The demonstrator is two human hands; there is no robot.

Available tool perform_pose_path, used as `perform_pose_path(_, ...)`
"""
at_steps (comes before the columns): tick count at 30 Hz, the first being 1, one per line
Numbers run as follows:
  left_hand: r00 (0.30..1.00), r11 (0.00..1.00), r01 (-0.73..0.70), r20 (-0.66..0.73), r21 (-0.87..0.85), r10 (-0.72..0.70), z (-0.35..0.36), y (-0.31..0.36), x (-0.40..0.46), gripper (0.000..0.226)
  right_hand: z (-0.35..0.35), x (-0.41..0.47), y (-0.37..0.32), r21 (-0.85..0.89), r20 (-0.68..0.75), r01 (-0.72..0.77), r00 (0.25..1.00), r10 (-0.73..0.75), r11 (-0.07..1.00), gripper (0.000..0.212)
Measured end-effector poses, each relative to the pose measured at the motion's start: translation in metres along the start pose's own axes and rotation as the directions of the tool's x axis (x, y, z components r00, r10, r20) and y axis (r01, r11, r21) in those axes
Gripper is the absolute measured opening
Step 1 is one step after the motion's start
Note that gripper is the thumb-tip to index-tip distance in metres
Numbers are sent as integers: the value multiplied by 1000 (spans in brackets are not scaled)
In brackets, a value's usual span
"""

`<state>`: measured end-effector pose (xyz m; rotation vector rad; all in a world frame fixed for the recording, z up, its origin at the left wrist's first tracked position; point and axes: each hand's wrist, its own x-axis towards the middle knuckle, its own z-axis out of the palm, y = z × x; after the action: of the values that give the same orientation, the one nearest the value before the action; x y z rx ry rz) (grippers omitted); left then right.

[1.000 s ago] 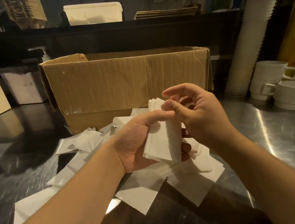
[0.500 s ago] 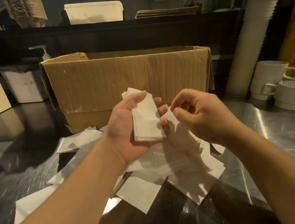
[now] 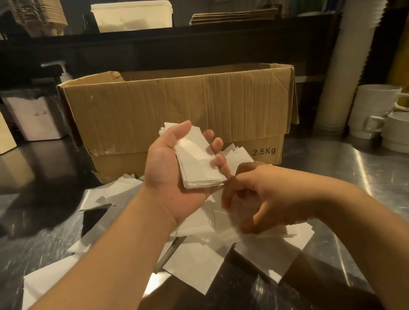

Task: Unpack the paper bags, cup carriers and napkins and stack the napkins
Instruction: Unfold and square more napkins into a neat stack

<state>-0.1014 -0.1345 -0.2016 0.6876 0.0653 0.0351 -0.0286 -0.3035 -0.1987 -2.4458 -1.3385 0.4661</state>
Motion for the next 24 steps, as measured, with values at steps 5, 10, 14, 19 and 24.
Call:
perform_pose_path(5,1000,1000,-2,-15,1,2,0,1,0,40,1,2,2,-18,-16,33,999,-34,999,33)
perform_pose_path(10,1000,1000,-2,-24,7,2,-1,0,1,40,1,2,2,-59,-10,52,999,-53,997,30)
perform_pose_path(14,999,1000,-4,-32,7,4,0,0,0,39,2,3,2,-35,-26,63,998,-64,997,32)
perform_pose_path(19,1000,1000,5,-29,12,-4,-1,0,1,40,2,1,-1,-107,-41,119,991,-124,987,22)
perform_pose_path(24,999,1000,7,-35,15,-6,-3,0,2,40,1,2,-3,-93,-71,133,988,-140,987,17)
